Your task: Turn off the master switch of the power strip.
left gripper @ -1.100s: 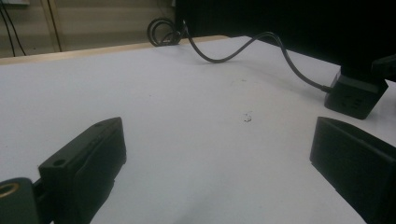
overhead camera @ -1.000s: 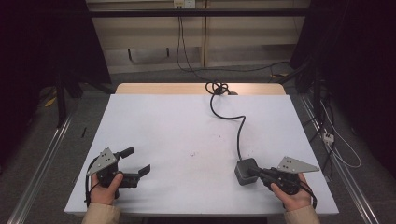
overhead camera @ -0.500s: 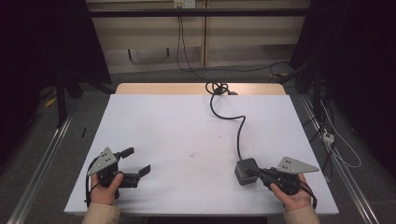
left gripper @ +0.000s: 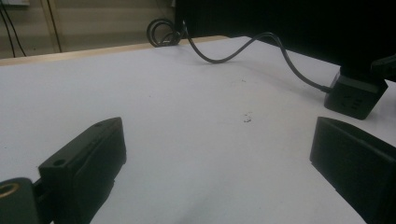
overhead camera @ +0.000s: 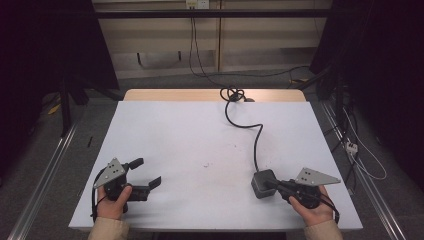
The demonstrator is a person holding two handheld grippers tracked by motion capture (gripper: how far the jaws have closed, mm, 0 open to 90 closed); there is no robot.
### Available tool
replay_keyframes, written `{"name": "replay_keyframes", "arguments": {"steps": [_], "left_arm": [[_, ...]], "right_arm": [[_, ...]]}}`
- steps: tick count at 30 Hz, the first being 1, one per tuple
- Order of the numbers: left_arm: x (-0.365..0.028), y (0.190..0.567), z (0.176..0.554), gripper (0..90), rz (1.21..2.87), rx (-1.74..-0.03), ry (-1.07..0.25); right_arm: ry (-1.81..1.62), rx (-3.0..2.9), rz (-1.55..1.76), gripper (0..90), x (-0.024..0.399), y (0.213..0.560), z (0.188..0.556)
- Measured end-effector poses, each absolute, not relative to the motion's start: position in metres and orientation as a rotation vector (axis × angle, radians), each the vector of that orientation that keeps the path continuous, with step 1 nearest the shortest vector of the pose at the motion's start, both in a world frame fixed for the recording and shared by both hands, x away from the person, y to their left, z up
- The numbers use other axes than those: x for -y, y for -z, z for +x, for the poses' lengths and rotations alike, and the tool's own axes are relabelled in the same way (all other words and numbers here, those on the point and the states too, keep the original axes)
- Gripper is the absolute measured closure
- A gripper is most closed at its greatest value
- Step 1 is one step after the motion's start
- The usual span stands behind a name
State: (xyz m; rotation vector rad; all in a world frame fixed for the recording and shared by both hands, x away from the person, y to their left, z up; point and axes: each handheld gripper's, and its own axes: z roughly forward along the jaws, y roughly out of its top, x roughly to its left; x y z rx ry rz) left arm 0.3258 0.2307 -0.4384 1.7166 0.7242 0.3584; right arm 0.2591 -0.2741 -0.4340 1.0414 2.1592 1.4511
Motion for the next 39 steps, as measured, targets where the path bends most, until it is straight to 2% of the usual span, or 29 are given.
{"name": "replay_keyframes", "arguments": {"steps": [39], "left_arm": [[-0.2329, 0.4373, 0.326, 3.3, 1.712, -0.726, -0.365]], "right_arm": [[-1.449, -2.145, 1.023, 90.0, 0.2733, 0.4344, 0.2578]]}}
